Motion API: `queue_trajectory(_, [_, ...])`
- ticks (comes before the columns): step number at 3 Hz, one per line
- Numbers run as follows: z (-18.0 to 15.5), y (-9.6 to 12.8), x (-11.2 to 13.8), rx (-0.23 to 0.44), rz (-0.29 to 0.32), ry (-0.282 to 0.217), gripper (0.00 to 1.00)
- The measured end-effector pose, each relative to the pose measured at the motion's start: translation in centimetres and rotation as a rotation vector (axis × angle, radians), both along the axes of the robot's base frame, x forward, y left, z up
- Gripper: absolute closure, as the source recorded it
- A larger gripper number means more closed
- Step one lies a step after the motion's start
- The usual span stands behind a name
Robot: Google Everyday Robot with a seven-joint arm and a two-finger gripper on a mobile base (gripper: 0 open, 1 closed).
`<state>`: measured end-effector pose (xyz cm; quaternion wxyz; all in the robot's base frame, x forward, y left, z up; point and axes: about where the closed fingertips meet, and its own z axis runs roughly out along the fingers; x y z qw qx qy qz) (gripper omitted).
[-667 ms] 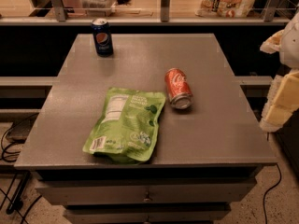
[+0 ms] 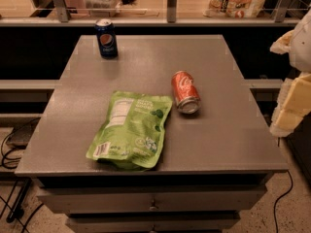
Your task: Knock pepsi can over
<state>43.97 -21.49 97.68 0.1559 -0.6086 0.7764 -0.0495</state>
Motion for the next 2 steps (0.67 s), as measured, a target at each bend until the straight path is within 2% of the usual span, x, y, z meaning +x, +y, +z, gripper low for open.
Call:
queue_trajectory(1, [-0.3,-0.8,1.8,0.080,0.005,-0.051,0.00])
queue_trajectory(2, [-0.8,1.4,4.6,0.277,0.058,-0.107,0.00])
